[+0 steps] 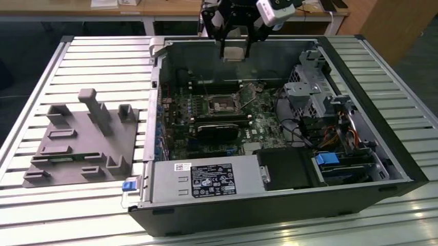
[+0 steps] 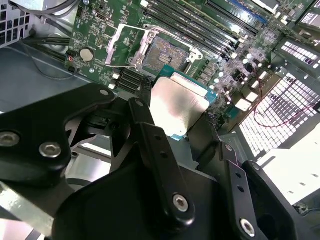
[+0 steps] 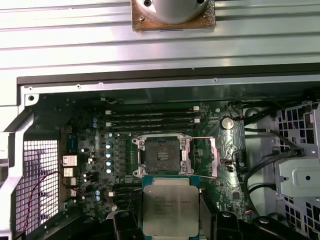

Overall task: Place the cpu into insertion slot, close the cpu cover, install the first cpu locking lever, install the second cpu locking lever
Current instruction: 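Place the cpu into insertion slot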

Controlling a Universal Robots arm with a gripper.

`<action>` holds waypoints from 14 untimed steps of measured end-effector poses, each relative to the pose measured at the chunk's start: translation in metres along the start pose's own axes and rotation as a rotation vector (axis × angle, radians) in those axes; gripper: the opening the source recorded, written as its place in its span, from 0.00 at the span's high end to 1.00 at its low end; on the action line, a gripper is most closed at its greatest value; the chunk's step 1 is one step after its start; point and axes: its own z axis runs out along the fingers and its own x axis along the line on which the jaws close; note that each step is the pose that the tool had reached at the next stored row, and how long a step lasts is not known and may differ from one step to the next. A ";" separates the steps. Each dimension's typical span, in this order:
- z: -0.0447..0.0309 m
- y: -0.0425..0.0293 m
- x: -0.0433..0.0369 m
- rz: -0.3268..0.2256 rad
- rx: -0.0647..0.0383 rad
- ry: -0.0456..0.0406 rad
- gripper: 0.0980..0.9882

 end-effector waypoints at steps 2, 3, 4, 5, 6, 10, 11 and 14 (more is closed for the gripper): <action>0.0000 0.0003 0.0000 0.007 0.000 -0.0007 0.50; 0.0000 0.0003 0.0000 0.007 0.000 -0.0007 0.50; 0.0001 0.0003 0.0000 0.008 0.000 -0.0007 0.50; 0.0000 0.0003 0.0000 0.008 0.000 -0.0008 0.50; 0.0000 0.0003 0.0000 0.009 0.000 -0.0008 0.50; 0.0000 0.0004 0.0000 0.012 0.000 -0.0011 0.50; 0.0000 0.0004 0.0000 0.013 0.000 -0.0012 0.50; 0.0001 0.0004 0.0000 0.023 0.000 -0.0021 0.50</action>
